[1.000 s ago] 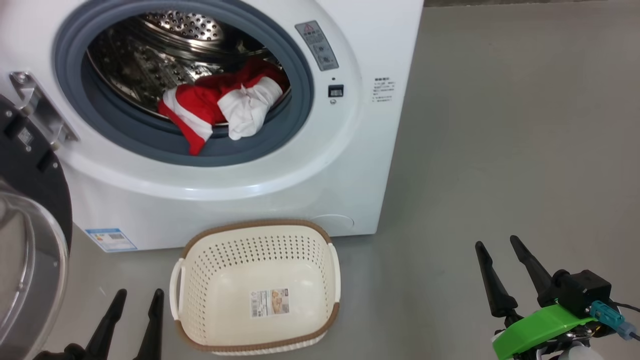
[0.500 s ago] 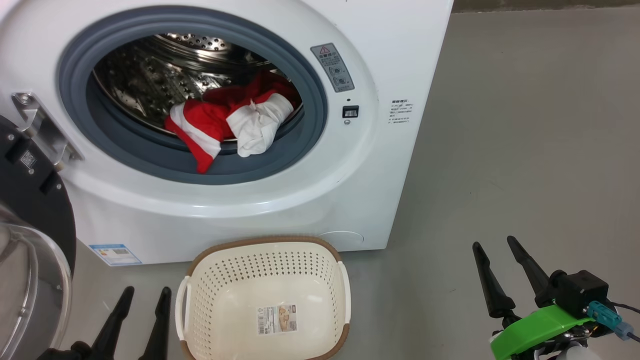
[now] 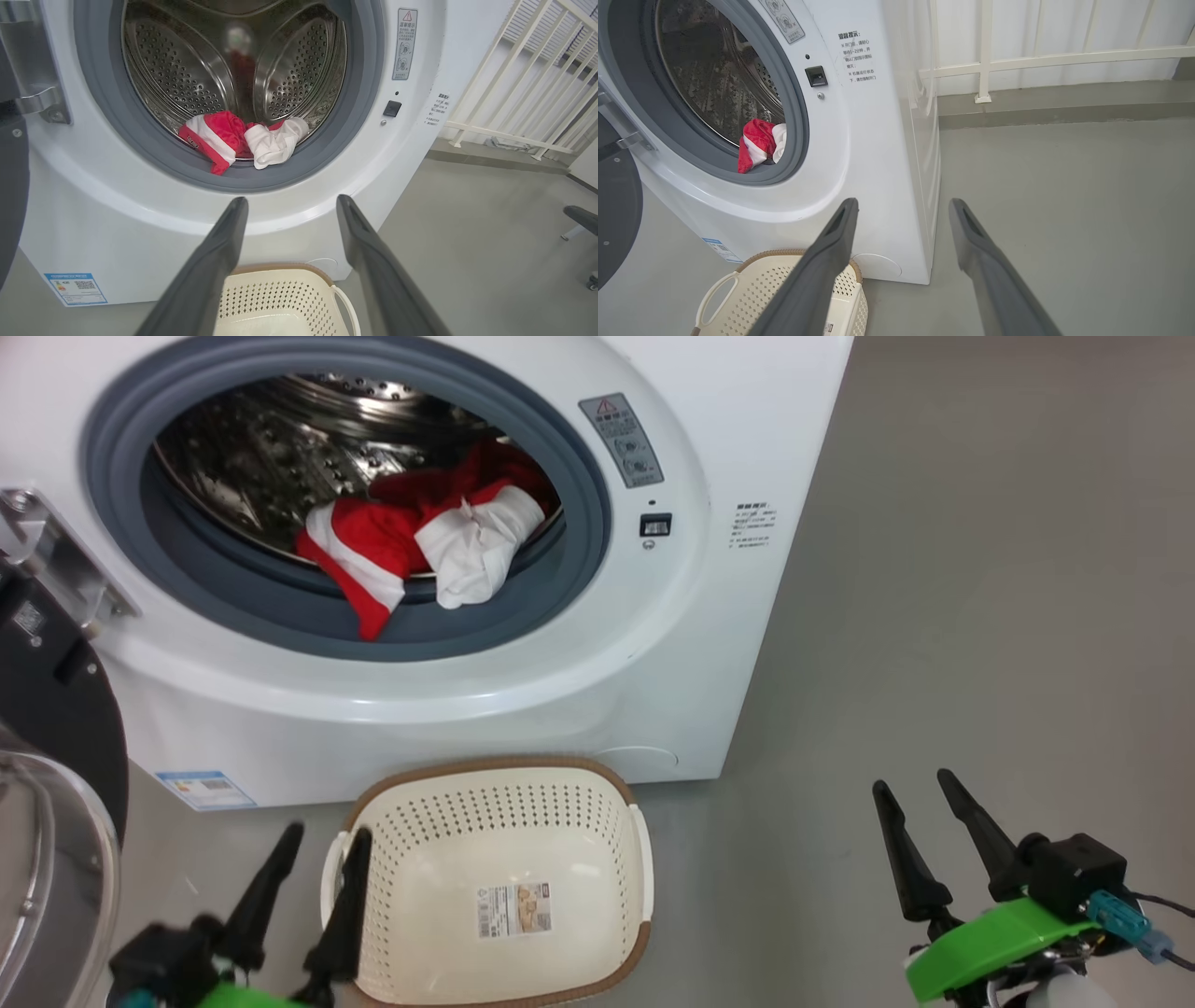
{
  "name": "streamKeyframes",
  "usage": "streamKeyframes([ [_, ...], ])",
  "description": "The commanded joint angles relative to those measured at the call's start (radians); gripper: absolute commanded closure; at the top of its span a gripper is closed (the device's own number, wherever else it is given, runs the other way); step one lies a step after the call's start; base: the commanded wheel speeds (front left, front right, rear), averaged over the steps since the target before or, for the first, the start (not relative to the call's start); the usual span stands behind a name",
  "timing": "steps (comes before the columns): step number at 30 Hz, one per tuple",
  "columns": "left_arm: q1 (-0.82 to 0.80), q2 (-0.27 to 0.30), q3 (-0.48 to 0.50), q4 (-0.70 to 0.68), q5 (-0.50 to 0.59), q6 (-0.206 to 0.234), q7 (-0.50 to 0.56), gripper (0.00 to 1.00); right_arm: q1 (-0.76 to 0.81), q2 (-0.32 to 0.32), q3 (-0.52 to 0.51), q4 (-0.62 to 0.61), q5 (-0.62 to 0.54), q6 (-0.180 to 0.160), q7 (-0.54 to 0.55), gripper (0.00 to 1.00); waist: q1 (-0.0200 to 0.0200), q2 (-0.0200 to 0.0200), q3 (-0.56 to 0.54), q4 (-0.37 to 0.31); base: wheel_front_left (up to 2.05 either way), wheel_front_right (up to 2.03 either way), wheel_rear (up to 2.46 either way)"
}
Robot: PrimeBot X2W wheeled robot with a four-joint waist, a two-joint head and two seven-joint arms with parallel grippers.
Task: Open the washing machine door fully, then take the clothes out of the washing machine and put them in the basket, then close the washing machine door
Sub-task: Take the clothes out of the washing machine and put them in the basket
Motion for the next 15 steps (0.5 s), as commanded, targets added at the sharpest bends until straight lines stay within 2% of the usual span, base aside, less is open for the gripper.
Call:
streamKeyframes([
  [1,-0.073,0.016,0.028,-0.003,0.011,0.002,-0.005,0.0,-0.043,0.0,0.023,-0.028,-0.018,0.006,-0.009,0.0,0.0,0.0,0.028,-0.001,0.0,0.0,0.0],
  [11,-0.453,0.002,-0.018,0.238,0.079,0.003,0.001,0.0,-0.116,0.04,0.029,-0.039,-0.033,0.006,-0.009,0.0,0.0,0.0,0.163,-0.029,0.0,0.0,0.0],
  [15,-0.609,0.0,-0.047,0.36,0.118,0.022,0.036,0.0,-0.142,0.053,0.037,-0.04,-0.038,0.006,-0.009,0.0,0.0,0.0,0.206,-0.046,0.0,0.0,0.0],
])
